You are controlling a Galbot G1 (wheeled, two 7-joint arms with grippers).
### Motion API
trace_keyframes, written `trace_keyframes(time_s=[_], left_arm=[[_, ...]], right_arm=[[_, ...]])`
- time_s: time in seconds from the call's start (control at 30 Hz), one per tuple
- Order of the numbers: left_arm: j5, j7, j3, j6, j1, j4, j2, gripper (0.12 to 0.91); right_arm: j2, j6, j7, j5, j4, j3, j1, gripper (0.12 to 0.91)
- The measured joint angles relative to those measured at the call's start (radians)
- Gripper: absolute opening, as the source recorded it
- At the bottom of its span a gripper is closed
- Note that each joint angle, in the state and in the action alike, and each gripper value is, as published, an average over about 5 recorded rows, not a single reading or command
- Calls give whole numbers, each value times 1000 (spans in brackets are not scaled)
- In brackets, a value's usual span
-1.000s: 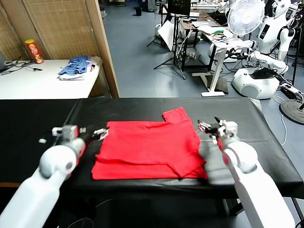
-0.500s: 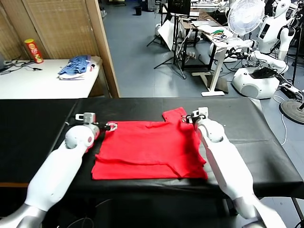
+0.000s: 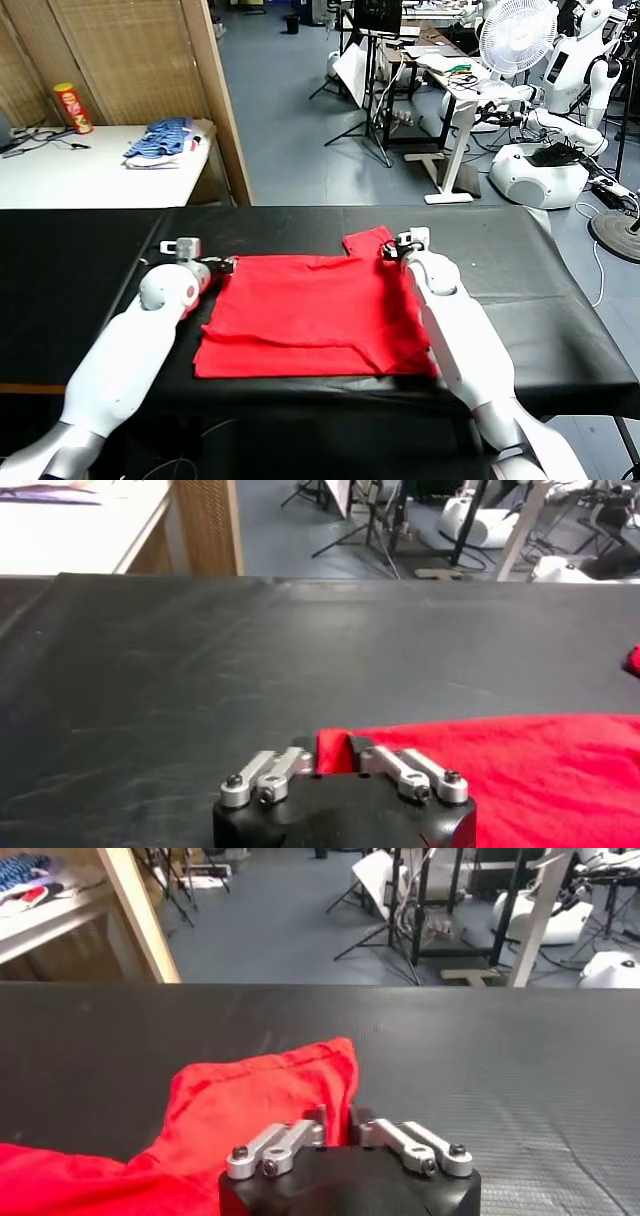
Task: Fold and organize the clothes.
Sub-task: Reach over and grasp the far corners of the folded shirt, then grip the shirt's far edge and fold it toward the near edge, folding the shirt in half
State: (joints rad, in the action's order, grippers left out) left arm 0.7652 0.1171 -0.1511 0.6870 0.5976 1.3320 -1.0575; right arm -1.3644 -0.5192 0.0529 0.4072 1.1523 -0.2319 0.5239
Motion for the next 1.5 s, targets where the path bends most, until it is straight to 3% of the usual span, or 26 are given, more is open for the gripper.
trace_keyframes(time_s=[0.27,0.5,0.67,0.9,1.17,1.5], left_arm=[[-71,-7,-43,-31,39,75,19,126],[-76,30,-100,-11,124,240,74,126],[-76,46,-143,11,239,378,124,126],[-91,65,-208,33,417,566,176,126],[-195,94,-262,49,576,712,187,126],[-270,69,-289,50,701,759,170,126]], right_arm=[[63,-16,-4,58,212,-10,100,123],[167,-99,8,170,435,-53,233,123],[245,-181,44,235,560,-74,311,123],[319,-218,57,258,682,-84,396,123],[357,-218,60,248,761,-84,474,123],[355,-217,48,202,820,-87,583,134]])
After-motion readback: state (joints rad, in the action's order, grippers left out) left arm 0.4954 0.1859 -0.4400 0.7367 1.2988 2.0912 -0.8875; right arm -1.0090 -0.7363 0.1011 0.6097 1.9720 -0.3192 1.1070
